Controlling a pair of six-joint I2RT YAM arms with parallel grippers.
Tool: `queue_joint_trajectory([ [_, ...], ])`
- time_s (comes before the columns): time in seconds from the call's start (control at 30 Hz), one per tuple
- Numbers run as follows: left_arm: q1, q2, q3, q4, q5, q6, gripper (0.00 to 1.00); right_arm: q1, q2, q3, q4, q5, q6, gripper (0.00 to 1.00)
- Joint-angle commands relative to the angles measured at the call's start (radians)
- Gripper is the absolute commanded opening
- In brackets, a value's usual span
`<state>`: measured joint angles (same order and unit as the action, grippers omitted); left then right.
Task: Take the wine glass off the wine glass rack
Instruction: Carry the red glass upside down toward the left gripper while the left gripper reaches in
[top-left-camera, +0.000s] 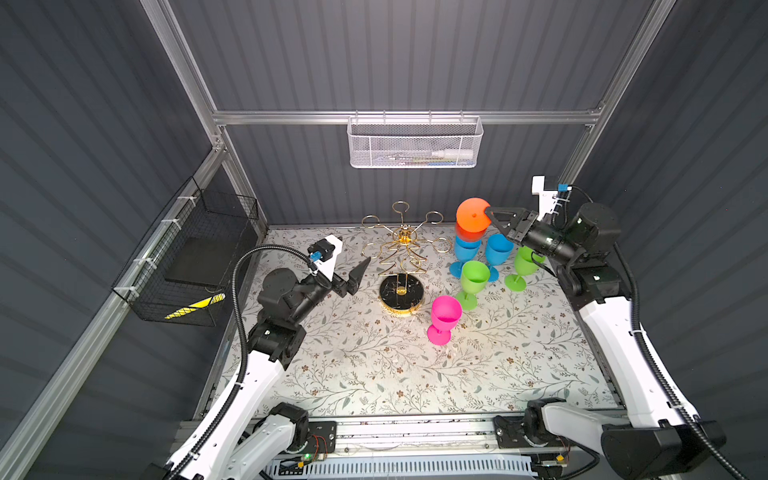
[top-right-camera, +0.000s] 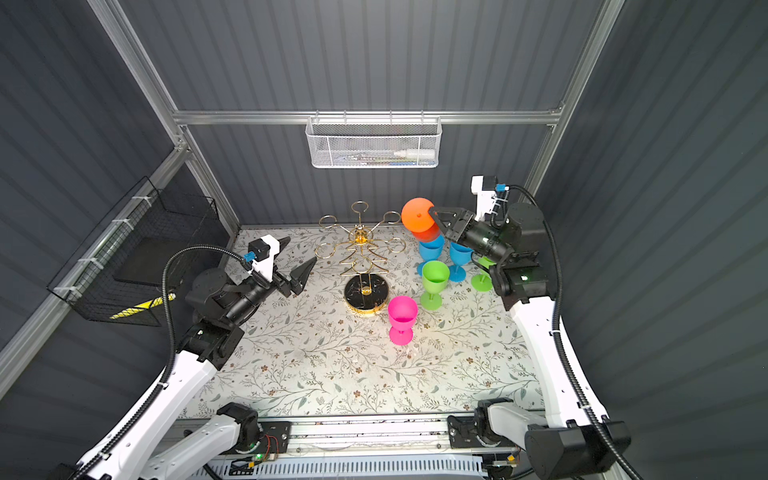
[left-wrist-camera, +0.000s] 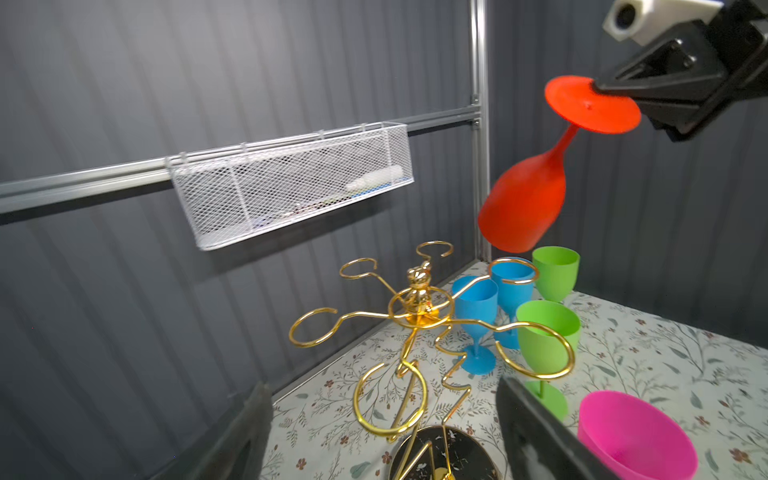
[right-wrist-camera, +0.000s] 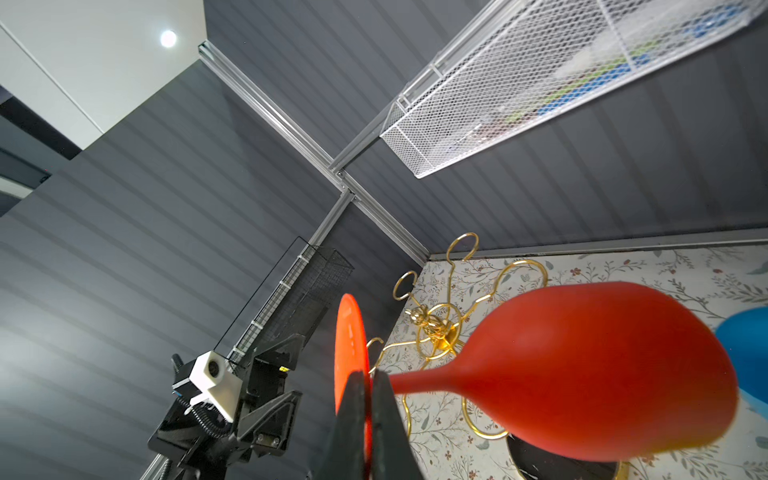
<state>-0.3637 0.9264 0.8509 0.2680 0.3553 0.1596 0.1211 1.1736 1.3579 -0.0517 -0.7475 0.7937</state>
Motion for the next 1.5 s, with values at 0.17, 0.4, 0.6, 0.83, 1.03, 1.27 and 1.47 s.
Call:
queue_joint_trajectory([
  [0.17, -0.014, 0.109, 0.104, 0.124, 0.216, 0.095, 0.84, 0.088, -0.019, 0.108, -0.051, -0.087, -0.038, 0.00],
  [0.4, -0.030, 0.194, 0.171, 0.171, 0.300, 0.136, 0.83, 0.218, 0.016, 0.125, -0.014, -0.115, -0.004, 0.00],
  [0.6, -0.041, 0.234, 0.214, 0.162, 0.362, 0.184, 0.83, 0.299, 0.039, 0.139, 0.007, -0.113, 0.010, 0.00],
  [0.83, -0.053, 0.244, 0.229, 0.112, 0.430, 0.218, 0.83, 0.365, 0.069, 0.136, 0.082, -0.125, 0.066, 0.00],
  [1.03, -0.057, 0.262, 0.241, 0.106, 0.464, 0.220, 0.83, 0.414, 0.097, 0.141, 0.135, -0.132, 0.104, 0.00],
  [1.27, -0.060, 0.277, 0.249, 0.109, 0.465, 0.217, 0.83, 0.451, 0.115, 0.128, 0.206, -0.154, 0.162, 0.00],
  [1.47, -0.061, 0.290, 0.248, 0.135, 0.453, 0.198, 0.80, 0.468, 0.121, 0.101, 0.298, -0.175, 0.235, 0.00],
])
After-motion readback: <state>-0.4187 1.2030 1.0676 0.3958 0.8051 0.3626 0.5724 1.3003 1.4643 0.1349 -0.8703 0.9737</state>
